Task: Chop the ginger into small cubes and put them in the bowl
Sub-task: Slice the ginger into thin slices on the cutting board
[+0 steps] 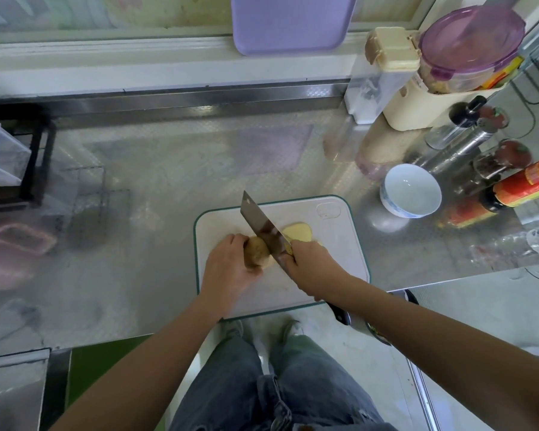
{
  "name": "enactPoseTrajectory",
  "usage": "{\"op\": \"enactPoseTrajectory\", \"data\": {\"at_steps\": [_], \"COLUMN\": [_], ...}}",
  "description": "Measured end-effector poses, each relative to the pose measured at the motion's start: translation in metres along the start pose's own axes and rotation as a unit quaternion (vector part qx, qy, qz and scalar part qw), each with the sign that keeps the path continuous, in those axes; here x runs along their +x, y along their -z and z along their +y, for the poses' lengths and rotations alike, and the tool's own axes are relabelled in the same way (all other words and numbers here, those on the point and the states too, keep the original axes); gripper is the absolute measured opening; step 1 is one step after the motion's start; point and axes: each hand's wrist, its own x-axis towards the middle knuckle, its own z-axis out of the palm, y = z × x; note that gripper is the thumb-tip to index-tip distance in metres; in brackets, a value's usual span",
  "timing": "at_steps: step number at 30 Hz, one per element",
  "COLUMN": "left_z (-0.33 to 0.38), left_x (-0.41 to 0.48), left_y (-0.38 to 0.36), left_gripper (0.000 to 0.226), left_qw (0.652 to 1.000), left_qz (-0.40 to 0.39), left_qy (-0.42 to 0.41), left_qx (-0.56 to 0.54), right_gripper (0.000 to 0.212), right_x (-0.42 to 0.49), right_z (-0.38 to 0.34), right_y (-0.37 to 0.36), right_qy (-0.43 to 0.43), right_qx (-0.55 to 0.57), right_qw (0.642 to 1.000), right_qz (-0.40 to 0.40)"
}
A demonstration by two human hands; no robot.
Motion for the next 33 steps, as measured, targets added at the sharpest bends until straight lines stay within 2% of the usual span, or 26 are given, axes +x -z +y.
{"op": "enactPoseTrajectory", "data": {"at_steps": [7, 9, 12, 16, 21, 28, 33], "left_z": [-0.005, -0.005, -0.006, -0.007, -0.007, -0.009, -0.018], "left_x": [-0.002, 0.000, 0.002, 0.005, 0.004, 0.003, 0.003], "left_y": [-0.001, -0.001, -0.001, 0.001, 0.003, 0.004, 0.003], "left_gripper": [0.051, 0.051, 0.053, 0.054, 0.056, 0.056, 0.047], "left_qw": [0.998, 0.997, 0.996, 0.995, 0.991, 0.990, 0.982], "left_qz": [-0.007, -0.011, -0.022, -0.036, -0.042, -0.059, -0.064], "left_qy": [0.042, 0.051, 0.061, 0.070, 0.084, 0.071, 0.096], "left_qx": [-0.048, -0.059, -0.059, -0.069, -0.097, -0.109, -0.147], "right_gripper": [0.038, 0.030, 0.016, 0.024, 0.018, 0.022, 0.021], "right_x": [-0.009, -0.010, -0.005, 0.010, 0.035, 0.032, 0.020], "right_z": [0.005, 0.005, 0.005, 0.002, 0.002, 0.023, 0.011], "right_y": [-0.003, -0.008, -0.020, -0.038, -0.060, -0.048, -0.019], "right_qy": [0.007, 0.005, -0.026, -0.055, -0.056, -0.006, 0.040], "right_qx": [-0.020, -0.063, -0.030, -0.002, -0.001, 0.049, 0.007], "right_qw": [1.000, 0.998, 0.999, 0.998, 0.997, 0.997, 0.996], "right_qz": [-0.003, 0.012, 0.037, 0.026, 0.044, 0.059, 0.082]}}
